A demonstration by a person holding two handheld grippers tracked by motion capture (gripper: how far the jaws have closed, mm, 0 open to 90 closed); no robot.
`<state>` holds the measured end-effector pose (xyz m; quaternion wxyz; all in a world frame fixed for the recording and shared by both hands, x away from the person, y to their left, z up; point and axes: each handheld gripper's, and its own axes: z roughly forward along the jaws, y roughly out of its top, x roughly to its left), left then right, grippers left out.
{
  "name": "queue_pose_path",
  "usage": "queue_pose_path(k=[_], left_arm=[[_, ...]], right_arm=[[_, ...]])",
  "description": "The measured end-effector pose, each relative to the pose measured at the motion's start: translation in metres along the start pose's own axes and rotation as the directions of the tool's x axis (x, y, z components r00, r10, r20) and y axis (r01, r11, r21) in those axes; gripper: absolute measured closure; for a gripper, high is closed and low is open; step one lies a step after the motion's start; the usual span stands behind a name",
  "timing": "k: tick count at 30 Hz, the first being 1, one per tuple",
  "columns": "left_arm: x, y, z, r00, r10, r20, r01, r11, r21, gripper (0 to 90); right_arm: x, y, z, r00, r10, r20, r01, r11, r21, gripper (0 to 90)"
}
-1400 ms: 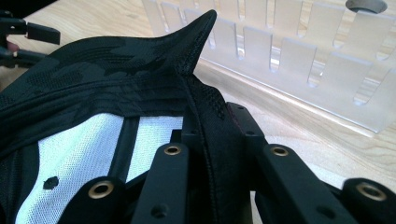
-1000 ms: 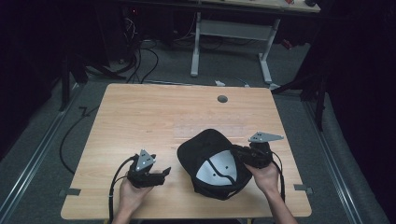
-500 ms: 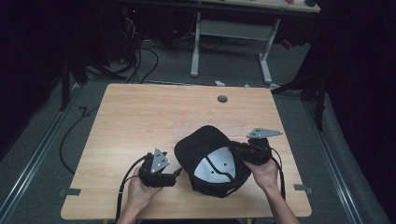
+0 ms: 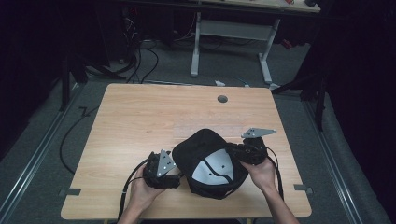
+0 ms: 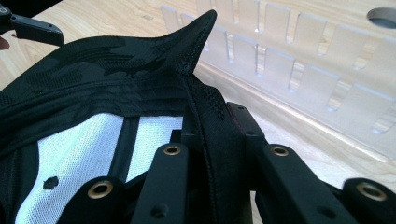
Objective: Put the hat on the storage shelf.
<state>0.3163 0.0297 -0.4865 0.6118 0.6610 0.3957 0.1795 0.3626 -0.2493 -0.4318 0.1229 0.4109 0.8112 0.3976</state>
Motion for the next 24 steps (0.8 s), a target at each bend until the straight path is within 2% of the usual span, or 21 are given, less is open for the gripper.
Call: queue_pose_path(k=[12,24], left_arm=[[-0.006,0.0,-0.002,0.9977,0.067,0.004,-0.067,0.9978,0.001,22.9],[-0.004,0.003,-0.005,0.9976,0.067,0.019,-0.067,0.9978,0.002,23.8]], right_arm=[[0.001,0.004,0.004,1.0,0.006,-0.008,-0.006,0.999,0.032,78.2],[0.004,0.01,0.001,0.9996,0.004,-0.027,-0.003,0.999,0.046,78.3]])
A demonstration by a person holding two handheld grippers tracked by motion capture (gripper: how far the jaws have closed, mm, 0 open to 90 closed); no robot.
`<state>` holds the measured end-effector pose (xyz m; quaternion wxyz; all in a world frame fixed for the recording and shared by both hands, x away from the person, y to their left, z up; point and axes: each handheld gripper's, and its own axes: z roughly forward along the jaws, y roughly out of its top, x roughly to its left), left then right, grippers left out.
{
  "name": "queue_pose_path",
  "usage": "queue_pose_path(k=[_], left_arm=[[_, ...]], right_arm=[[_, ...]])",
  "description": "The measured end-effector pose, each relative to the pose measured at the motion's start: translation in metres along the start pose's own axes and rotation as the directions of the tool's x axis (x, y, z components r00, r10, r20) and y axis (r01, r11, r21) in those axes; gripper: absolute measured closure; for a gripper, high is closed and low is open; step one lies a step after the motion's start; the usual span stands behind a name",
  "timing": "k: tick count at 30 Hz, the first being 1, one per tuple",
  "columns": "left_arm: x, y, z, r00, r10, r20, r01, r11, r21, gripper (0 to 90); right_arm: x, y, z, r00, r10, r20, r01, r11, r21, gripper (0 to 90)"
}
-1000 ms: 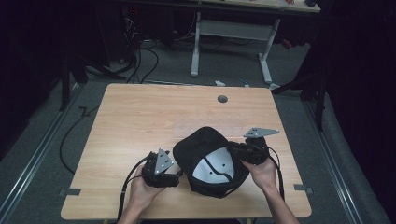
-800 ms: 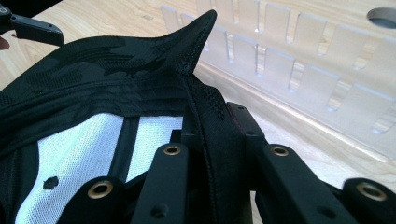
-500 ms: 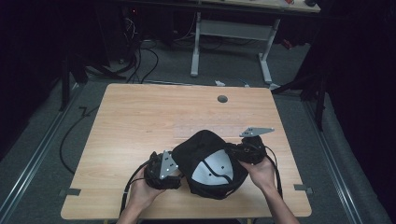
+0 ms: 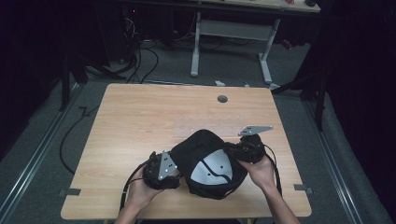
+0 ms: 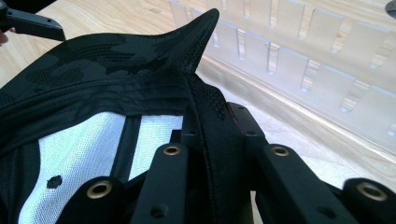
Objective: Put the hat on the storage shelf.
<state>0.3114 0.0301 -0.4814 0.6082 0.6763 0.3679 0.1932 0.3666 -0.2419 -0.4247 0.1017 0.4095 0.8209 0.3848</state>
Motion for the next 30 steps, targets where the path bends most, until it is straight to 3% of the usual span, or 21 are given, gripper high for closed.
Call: queue_pose_path(k=[5,11,20,28,30], left_arm=[[0.0012,-0.0005,-0.0006,1.0,-0.003,-0.001,0.003,1.0,-0.003,23.9],[-0.0001,-0.0029,0.0004,0.9997,0.023,0.002,-0.023,0.9997,0.002,24.7],[-0.003,-0.0004,-0.0009,0.9986,0.05,0.016,-0.05,0.9987,-0.012,34.5],[-0.0064,-0.0002,-0.0003,0.9957,0.089,0.026,-0.089,0.996,0.009,45.3],[-0.0081,-0.0015,0.0005,0.9943,0.103,0.027,-0.103,0.9945,0.018,47.1]], right_arm=[[-0.0028,0.0006,0.0007,0.9992,0.024,-0.034,-0.023,1.0,0.007,78.4],[-0.0023,0.0031,0.0026,0.999,0.023,-0.038,-0.022,0.999,0.036,78.4],[-0.0012,0.0041,0.0033,0.9979,0.023,-0.061,-0.02,0.999,0.04,78.2],[0.0033,0.0067,0.0052,0.9974,0.015,-0.07,-0.012,0.999,0.038,78.0],[0.0049,0.008,0.0062,0.9958,0.016,-0.09,-0.012,0.999,0.039,77.9]])
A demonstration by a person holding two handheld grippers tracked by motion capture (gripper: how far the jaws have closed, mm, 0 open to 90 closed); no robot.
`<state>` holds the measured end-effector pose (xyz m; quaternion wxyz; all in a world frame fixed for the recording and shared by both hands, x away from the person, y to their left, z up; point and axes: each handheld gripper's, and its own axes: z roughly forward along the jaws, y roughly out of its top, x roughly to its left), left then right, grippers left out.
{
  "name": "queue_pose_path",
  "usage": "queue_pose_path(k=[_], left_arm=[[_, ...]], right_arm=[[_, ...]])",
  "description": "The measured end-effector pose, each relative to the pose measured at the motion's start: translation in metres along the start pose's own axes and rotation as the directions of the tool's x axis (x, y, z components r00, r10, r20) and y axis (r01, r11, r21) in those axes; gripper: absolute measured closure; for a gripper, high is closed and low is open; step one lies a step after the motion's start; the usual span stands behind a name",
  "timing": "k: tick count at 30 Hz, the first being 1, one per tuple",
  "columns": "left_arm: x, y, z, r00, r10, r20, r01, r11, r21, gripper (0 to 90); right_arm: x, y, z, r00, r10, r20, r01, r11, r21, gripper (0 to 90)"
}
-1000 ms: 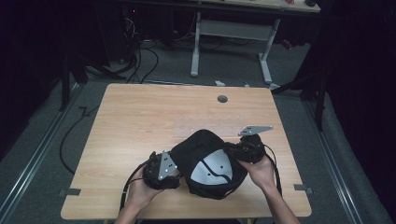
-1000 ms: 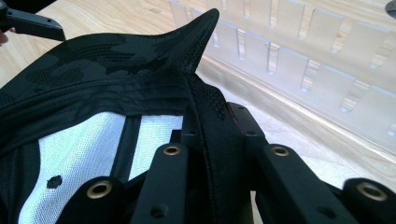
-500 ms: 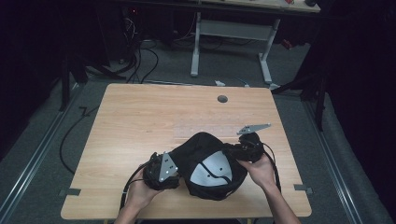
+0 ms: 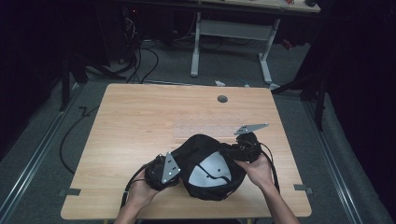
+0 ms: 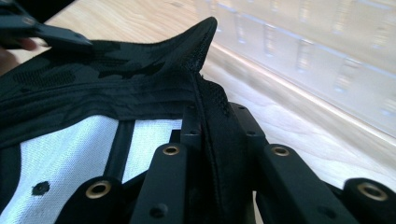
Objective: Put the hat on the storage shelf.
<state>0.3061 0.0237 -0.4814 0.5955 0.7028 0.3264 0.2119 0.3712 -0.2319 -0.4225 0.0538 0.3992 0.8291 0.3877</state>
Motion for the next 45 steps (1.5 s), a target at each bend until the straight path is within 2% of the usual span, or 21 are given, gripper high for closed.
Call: queue_pose_path(k=[1,3,5,6,10,11,12,17,21,27,29,34,35,36,40,45], left_arm=[[-0.001,0.0,0.0,1.0,0.002,0.005,-0.002,1.0,0.0,48.3],[-0.001,0.002,-0.002,0.9999,-0.004,0.016,0.004,1.0,-0.007,50.9],[0.002,0.005,-0.006,0.9996,-0.01,0.027,0.011,0.9998,-0.017,52.3],[0.002,0.007,-0.008,0.9991,-0.025,0.035,0.026,0.9993,-0.028,53.7],[0.001,0.009,-0.012,0.9983,-0.016,0.056,0.017,0.9998,-0.013,57.5],[0.001,0.008,-0.014,0.9982,-0.005,0.059,0.006,0.9999,-0.015,67.8],[0.001,0.01,-0.015,0.9978,-0.02,0.063,0.021,0.9997,-0.013,67.9],[-0.001,0.014,-0.023,0.9964,-0.003,0.084,0.002,1.0,0.003,69.9],[0.001,0.015,-0.028,0.9946,-0.009,0.104,0.007,0.9998,0.018,73.3],[-0.001,0.015,-0.035,0.9898,-0.011,0.142,0.006,0.9994,0.034,77.2],[0.0,0.016,-0.038,0.9855,-0.02,0.169,0.012,0.9988,0.047,78.7],[0.0,0.014,-0.042,0.9795,-0.03,0.199,0.016,0.9973,0.072,85.3],[0.002,0.016,-0.044,0.9774,-0.052,0.205,0.037,0.9965,0.075,86.4],[0.003,0.016,-0.045,0.9769,-0.058,0.206,0.045,0.9968,0.066,86.5],[0.006,0.018,-0.05,0.9739,-0.095,0.206,0.084,0.9945,0.062,86.5],[0.018,0.025,-0.059,0.9665,-0.167,0.194,0.168,0.9857,0.015,86.6]], right_arm=[[0.001,0.001,0.001,0.9999,-0.001,-0.014,0.001,1.0,0.003,77.8],[0.004,0.002,0.003,0.9999,-0.011,-0.006,0.011,1.0,0.005,77.5],[0.002,0.002,0.004,0.9997,0.0,-0.025,0.0,1.0,-0.001,77.3],[0.001,0.002,0.004,0.9994,0.005,-0.035,-0.005,1.0,0.0,76.9],[-0.001,-0.001,0.005,0.9978,0.01,-0.066,-0.011,1.0,-0.016,75.0],[-0.001,-0.001,0.005,0.9975,0.012,-0.07,-0.014,1.0,-0.018,74.2],[-0.001,-0.001,0.005,0.9975,0.014,-0.069,-0.015,1.0,-0.019,73.3],[-0.002,-0.001,0.004,0.9952,0.016,-0.097,-0.019,0.999,-0.032,69.0],[-0.006,0.0,-0.003,0.9941,0.041,-0.101,-0.049,0.995,-0.088,65.4],[-0.008,0.0,-0.004,0.9937,0.056,-0.097,-0.066,0.992,-0.105,57.2],[-0.012,0.001,-0.009,0.9929,0.078,-0.089,-0.092,0.983,-0.157,52.1],[-0.024,0.003,-0.023,0.9929,0.116,-0.028,-0.119,0.962,-0.244,48.6],[-0.026,0.003,-0.026,0.9918,0.126,-0.019,-0.127,0.959,-0.255,50.6],[-0.029,0.002,-0.028,0.9912,0.132,0.0,-0.128,0.956,-0.265,47.6],[-0.034,-0.001,-0.037,0.9893,0.146,0.011,-0.136,0.944,-0.302,47.7],[-0.038,-0.009,-0.041,0.9874,0.155,0.033,-0.136,0.937,-0.322,46.7]])
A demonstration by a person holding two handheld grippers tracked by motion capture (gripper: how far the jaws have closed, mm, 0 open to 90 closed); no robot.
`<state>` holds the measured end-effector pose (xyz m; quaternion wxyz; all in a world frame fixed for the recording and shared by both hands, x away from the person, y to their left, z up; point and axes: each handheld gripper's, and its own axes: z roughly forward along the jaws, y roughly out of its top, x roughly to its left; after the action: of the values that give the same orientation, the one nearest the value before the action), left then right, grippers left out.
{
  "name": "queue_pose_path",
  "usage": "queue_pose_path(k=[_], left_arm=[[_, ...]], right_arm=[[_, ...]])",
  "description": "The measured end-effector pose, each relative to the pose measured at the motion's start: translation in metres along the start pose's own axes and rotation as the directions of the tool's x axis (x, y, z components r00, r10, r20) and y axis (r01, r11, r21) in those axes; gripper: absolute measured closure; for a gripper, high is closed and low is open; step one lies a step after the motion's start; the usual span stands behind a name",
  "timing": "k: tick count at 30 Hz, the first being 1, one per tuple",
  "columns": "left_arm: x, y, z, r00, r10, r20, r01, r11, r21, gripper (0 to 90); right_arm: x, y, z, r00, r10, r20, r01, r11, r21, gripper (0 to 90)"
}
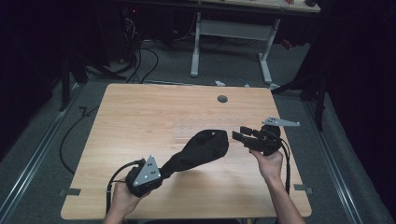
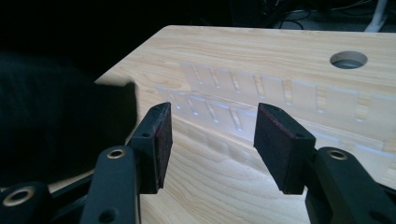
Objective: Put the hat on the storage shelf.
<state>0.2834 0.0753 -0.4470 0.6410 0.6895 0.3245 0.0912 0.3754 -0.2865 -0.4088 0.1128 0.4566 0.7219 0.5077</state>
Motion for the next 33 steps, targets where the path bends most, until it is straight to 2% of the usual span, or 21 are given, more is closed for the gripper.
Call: queue_pose_path(k=[5,7,8,12,16,18,23,25,30,33], left_arm=[[0.009,0.006,-0.004,0.9975,-0.065,-0.027,0.064,0.9969,-0.046,86.6],[0.012,0.008,-0.004,0.9953,-0.09,-0.034,0.088,0.9944,-0.058,86.5],[0.013,0.009,-0.003,0.9938,-0.105,-0.037,0.103,0.9927,-0.064,86.5],[0.017,0.011,0.001,0.9894,-0.135,-0.054,0.131,0.9884,-0.078,86.5],[0.019,0.015,0.004,0.9858,-0.156,-0.061,0.15,0.9843,-0.092,86.5],[0.021,0.016,0.005,0.984,-0.165,-0.068,0.157,0.9821,-0.103,86.5],[0.026,0.022,0.01,0.9741,-0.208,-0.088,0.194,0.9699,-0.147,86.5],[0.028,0.025,0.011,0.9718,-0.217,-0.093,0.2,0.9663,-0.162,86.5],[0.033,0.032,0.018,0.9682,-0.227,-0.106,0.206,0.9625,-0.176,86.5],[0.036,0.037,0.022,0.9627,-0.248,-0.108,0.224,0.9546,-0.196,86.5]], right_arm=[[-0.002,-0.015,0.006,0.9996,-0.019,0.022,0.018,0.999,0.028,45.1],[-0.001,-0.022,0.011,0.9982,-0.045,0.041,0.042,0.997,0.064,44.8],[0.0,-0.027,0.013,0.9973,-0.055,0.048,0.052,0.996,0.066,44.8],[0.001,-0.045,0.024,0.9907,-0.11,0.08,0.102,0.99,0.097,44.5],[0.001,-0.061,0.031,0.9868,-0.132,0.094,0.119,0.984,0.132,44.2],[-0.001,-0.068,0.034,0.9865,-0.131,0.098,0.116,0.982,0.149,44.1],[-0.007,-0.084,0.04,0.9788,-0.148,0.142,0.12,0.976,0.184,44.0],[-0.009,-0.089,0.041,0.9726,-0.164,0.165,0.13,0.972,0.194,44.0],[-0.016,-0.098,0.043,0.9677,-0.155,0.199,0.116,0.974,0.196,43.9],[-0.019,-0.101,0.045,0.9634,-0.16,0.215,0.118,0.973,0.197,43.6]])
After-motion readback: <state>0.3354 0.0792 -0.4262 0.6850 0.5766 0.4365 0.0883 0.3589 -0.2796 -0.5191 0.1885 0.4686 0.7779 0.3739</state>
